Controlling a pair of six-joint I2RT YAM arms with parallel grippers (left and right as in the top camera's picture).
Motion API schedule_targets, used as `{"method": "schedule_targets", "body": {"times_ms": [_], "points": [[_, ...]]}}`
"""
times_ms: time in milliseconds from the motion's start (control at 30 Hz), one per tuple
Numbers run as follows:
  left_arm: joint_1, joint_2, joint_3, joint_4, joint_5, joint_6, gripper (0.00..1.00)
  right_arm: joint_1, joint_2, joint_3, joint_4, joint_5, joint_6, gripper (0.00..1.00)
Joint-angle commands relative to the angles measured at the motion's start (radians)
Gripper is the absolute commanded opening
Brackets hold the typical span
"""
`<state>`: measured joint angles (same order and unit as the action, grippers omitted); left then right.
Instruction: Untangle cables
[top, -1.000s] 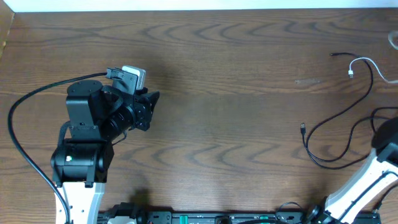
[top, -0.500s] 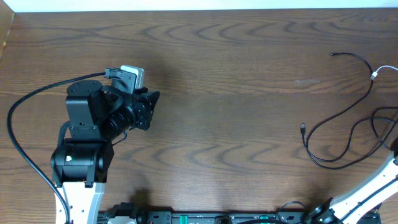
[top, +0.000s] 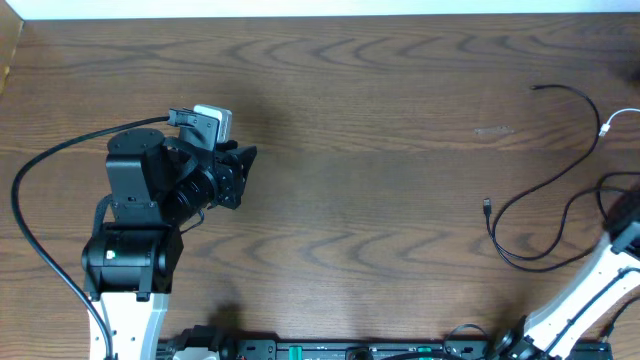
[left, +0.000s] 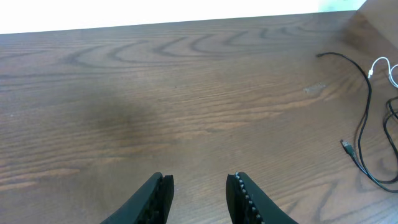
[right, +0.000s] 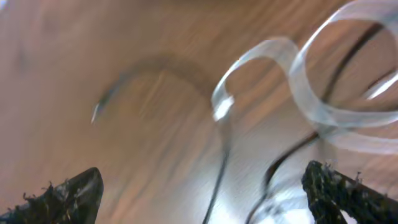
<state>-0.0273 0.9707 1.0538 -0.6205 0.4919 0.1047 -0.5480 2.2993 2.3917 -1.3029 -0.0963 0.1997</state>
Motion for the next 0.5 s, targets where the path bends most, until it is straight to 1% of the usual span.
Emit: {"method": "schedule_targets", "body": {"times_ms": [0, 67, 300, 400, 467], "points": [[0.002, 0.000, -0.003, 0.005, 0.005, -0.005, 0.34, 0.109, -0.036, -0.032, -0.085, 0.058, 0.086, 0.99], [0.002, 0.000, -0.003, 0.005, 0.005, -0.005, 0.34, 0.147, -0.037, -0.055, -0.108, 0.088, 0.099, 0.99], [0.002, -0.010, -0.003, -0.003, 0.005, 0.000, 0.34, 0.232, -0.047, -0.095, -0.143, 0.178, 0.077, 0.99], [0.002, -0.016, -0.003, -0.003, 0.005, 0.000, 0.34, 0.235, -0.080, -0.170, -0.117, 0.212, 0.077, 0.99], [0.002, -0.021, -0.003, -0.004, 0.005, 0.007, 0.34, 0.235, -0.134, -0.258, -0.064, 0.229, 0.077, 0.99]]}}
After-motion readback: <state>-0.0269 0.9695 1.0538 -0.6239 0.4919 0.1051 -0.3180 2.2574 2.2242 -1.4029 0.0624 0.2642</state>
